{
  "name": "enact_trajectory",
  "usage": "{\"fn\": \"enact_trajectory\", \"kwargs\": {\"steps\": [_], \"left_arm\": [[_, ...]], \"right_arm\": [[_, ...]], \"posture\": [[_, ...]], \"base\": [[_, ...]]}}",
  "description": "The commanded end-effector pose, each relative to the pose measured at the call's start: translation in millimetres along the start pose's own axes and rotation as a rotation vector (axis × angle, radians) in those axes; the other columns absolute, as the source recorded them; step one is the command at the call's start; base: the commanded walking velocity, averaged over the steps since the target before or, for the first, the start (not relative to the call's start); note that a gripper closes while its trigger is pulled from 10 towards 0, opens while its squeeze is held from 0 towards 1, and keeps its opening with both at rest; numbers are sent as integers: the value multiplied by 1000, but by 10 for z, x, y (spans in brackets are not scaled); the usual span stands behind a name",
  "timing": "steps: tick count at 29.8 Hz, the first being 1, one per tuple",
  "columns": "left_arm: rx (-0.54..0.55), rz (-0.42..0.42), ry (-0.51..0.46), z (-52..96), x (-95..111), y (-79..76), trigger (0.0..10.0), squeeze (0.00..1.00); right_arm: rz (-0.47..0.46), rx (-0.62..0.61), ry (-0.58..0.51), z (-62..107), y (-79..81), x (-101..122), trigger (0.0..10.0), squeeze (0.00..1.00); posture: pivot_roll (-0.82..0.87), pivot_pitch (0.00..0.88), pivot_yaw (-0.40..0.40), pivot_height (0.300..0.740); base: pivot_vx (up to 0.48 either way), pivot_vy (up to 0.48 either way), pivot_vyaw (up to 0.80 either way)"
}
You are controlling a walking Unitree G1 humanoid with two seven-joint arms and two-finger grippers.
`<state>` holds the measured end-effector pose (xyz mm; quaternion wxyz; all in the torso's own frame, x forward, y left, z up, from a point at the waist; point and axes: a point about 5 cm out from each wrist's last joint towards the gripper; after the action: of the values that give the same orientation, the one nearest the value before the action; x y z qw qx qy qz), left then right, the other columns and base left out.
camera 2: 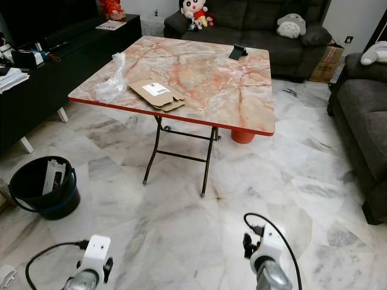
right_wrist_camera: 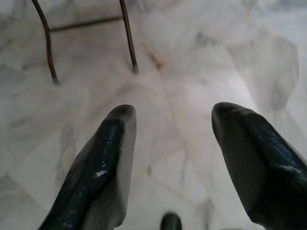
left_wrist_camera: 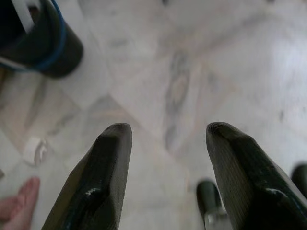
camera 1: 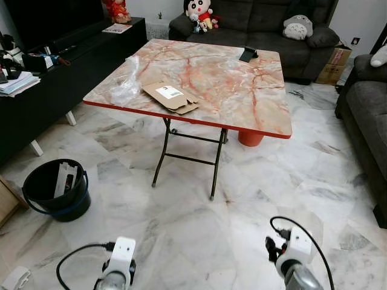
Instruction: Picking trash to rubbish bin
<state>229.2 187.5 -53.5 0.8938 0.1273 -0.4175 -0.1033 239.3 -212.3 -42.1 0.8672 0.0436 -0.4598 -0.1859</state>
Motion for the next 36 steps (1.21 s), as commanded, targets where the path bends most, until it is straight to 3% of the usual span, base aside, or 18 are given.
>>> {"fn": "enact_trajectory", "kwargs": {"steps": [1, 3, 6, 9, 13, 14, 17, 20, 28, 36], "left_arm": [[36, 19, -48, -28, 109, 68, 10000, 0], [37, 20, -51, -28, 112, 70, 10000, 0], [84, 37, -194, -81, 445, 149, 10000, 0], [99, 39, -239, -88, 547, 168, 10000, 0], [149, -11, -491, -67, 1086, 230, 10000, 0], [149, -11, -491, -67, 1086, 230, 10000, 0], [205, 18, -660, -4, 1471, 329, 10000, 0], [236, 31, -745, 45, 1673, 394, 10000, 0], [243, 10, -912, 175, 2049, 416, 10000, 0], [204, -7, -892, 157, 2039, 329, 10000, 0]], "right_arm": [[7, 19, -62, -39, 28, 161, 10000, 0], [7, 20, -65, -40, 29, 166, 10000, 0], [22, 95, -195, -116, 203, 504, 10000, 0], [32, 118, -230, -130, 261, 594, 10000, 0], [53, 203, -381, -154, 500, 955, 10000, 0], [53, 203, -381, -154, 500, 955, 10000, 0], [45, 255, -507, -134, 667, 1242, 10000, 0], [39, 283, -584, -107, 769, 1411, 10000, 0], [27, 368, -685, -43, 1019, 1612, 10000, 0], [28, 395, -669, -45, 1118, 1556, 10000, 0]], "posture": [[200, 0, -73, 740], [200, 0, -73, 740], [202, 0, -77, 740], [202, 0, -77, 740], [199, 0, -77, 740], [199, 0, -77, 740], [199, 0, -77, 740], [198, 0, -77, 740], [201, 0, -75, 740], [203, 0, -70, 740]], "base": [[0, 0, 0], [0, 0, 0], [0, 0, 0], [0, 0, 0], [0, 0, 0], [0, 0, 0], [0, 0, 0], [0, 0, 0], [0, 0, 0], [139, 0, 0]]}}
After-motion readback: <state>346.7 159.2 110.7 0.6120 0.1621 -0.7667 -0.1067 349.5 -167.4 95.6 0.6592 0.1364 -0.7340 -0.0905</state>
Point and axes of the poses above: a point about 5 cm out from each wrist's last joint towards the gripper, its own z axis pointing back from the gripper into the wrist, its own x axis along the axis of the wrist's last joint, y = z × x, and after that the axes turned 4 degrees about -z, right-handed
